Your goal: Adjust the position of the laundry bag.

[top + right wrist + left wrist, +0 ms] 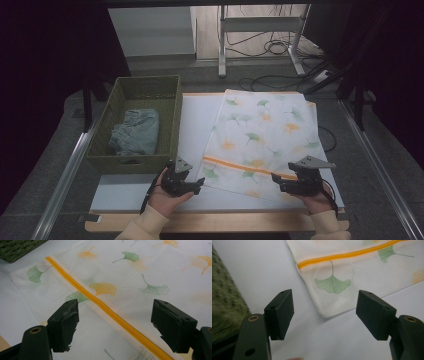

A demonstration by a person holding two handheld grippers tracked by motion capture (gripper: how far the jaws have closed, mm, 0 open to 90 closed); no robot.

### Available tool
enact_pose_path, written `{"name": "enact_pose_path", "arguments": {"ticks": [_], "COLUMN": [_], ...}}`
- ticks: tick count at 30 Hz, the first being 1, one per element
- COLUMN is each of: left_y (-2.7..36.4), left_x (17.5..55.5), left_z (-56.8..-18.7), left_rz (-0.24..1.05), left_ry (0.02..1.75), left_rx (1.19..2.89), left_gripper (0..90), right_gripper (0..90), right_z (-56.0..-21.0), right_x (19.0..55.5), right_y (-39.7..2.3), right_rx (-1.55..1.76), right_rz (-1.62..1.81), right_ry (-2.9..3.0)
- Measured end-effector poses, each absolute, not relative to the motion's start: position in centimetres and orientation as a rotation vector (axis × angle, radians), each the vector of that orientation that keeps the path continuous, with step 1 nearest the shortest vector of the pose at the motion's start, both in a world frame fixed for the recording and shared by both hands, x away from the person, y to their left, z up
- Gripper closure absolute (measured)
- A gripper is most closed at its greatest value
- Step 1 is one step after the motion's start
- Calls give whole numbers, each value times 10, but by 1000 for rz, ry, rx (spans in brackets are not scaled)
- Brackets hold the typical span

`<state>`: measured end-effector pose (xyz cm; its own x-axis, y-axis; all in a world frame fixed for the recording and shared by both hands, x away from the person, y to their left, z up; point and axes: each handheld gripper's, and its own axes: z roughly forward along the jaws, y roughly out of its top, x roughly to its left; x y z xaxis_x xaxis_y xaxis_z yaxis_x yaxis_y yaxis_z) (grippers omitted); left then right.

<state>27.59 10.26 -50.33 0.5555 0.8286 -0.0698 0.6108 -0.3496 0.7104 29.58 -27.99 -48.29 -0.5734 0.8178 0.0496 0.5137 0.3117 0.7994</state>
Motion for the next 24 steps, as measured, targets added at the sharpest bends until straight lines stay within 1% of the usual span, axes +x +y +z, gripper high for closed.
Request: {"name": "enact_pose_path", "arguments": {"ticks": [4, 8, 10, 16, 24], "left_y": [91, 82, 81, 85, 84], "left_x": [284, 292, 296, 305, 309], "left_z": [-506, -511, -513, -513, -522], "left_rz": [377, 390, 402, 374, 373], "left_ry": [1124, 1119, 1129, 1153, 1164], "left_rx": [2118, 2142, 2140, 2107, 2119], "left_gripper": [295, 294, 301, 321, 341], "right_gripper": [228, 228, 228, 228, 228], "right_z": [-484, -484, -483, -482, -481], "right_x": [297, 295, 294, 296, 295], "right_y": [-276, -273, -271, -275, -278], "right_rx": [1181, 1176, 1168, 1179, 1188], "right_rz": [1138, 1131, 1127, 1138, 1139], "right_ry": [2230, 2237, 2239, 2229, 2215]}}
